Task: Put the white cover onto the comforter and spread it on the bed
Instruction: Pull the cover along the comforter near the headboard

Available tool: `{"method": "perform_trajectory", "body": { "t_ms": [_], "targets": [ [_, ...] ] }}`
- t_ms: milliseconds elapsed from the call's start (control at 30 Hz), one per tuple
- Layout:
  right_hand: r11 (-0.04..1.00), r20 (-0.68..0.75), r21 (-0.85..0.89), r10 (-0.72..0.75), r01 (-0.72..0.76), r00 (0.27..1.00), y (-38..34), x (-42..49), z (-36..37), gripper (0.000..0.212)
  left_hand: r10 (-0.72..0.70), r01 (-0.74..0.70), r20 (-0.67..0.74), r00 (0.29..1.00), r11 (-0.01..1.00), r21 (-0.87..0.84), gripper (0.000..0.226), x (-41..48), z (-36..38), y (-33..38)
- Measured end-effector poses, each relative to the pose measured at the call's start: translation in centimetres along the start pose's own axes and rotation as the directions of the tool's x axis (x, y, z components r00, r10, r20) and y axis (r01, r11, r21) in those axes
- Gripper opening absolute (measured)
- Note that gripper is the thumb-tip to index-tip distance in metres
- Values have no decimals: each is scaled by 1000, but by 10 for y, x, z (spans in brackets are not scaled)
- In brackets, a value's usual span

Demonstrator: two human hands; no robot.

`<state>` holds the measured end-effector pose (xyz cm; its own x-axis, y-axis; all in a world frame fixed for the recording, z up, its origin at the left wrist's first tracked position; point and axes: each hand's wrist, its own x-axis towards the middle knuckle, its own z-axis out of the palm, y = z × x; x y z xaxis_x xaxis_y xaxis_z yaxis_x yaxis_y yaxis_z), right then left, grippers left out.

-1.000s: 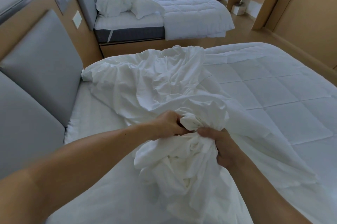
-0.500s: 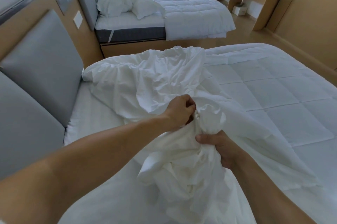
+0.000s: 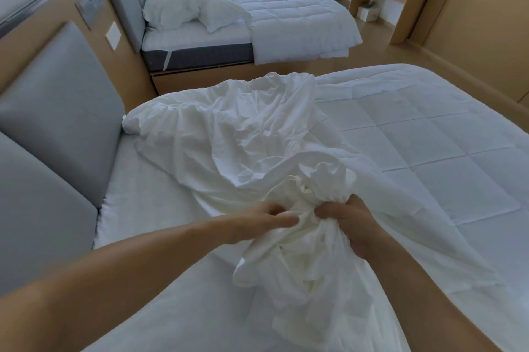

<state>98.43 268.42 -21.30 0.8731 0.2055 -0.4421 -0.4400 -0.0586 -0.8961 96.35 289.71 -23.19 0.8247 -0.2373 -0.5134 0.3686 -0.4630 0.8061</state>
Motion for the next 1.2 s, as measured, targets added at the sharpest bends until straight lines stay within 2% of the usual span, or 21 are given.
{"method": "perform_trajectory", "body": {
  "t_ms": [33, 167, 267, 367, 467, 533, 600, 733, 833, 933, 1000, 1067, 1133, 1200],
  "targets": [
    [1000, 28, -7, -12, 12, 1000, -2, -1, 2, 41, 4, -3, 32, 999, 1000, -10, 31, -1, 4, -1],
    [998, 127, -39, -51, 56, 991, -8, -7, 9, 44, 27, -34, -33, 999, 977, -208, 25, 7, -1, 12],
    [998, 179, 31, -65, 60, 982, -9, -10, 10, 41, 28, -21, 17, 999, 951, -309, 27, 9, -5, 24],
    [989, 223, 123, -104, 78, 969, -11, -14, 12, 39, 62, -80, -68, 996, 945, -316, 19, 9, 1, 39],
    [974, 190, 198, -150, 112, 970, -9, -14, 12, 43, 153, -169, -112, 982, 974, -151, 17, 15, 4, 48],
    [962, 151, 243, -169, 129, 974, -7, -13, 13, 46, 242, -235, -122, 963, 969, 71, 18, 16, 0, 52],
    [946, 146, 301, -171, 121, 974, -3, -13, 15, 50, 331, -284, -129, 935, 914, 290, 20, 19, -4, 55],
    [947, 250, 322, -91, 6, 964, 0, -10, 15, 60, 491, -378, -81, 868, 756, 534, 19, 25, -9, 56],
    [972, 346, 223, -7, -75, 938, -3, -9, 11, 65, 644, -452, 9, 765, 526, 721, 23, 29, -20, 54],
    [982, 395, 154, 43, -113, 917, -7, -7, 11, 65, 622, -346, 67, 780, 340, 874, 28, 32, -28, 60],
    [983, 401, 135, 63, -128, 914, -8, -6, 11, 65, 603, -321, 91, 792, 284, 904, 29, 33, -26, 61],
    [977, 386, 148, 88, -155, 918, -6, -5, 9, 67, 619, -341, 62, 783, 344, 875, 27, 34, -24, 62],
    [966, 334, 196, 96, -169, 938, -4, -4, 6, 64, 613, -379, -14, 790, 506, 775, 20, 33, -23, 62],
    [957, 251, 251, 78, -143, 965, -3, -2, 5, 61, 539, -329, -192, 820, 719, 612, 14, 30, -28, 64]
  ]
}}
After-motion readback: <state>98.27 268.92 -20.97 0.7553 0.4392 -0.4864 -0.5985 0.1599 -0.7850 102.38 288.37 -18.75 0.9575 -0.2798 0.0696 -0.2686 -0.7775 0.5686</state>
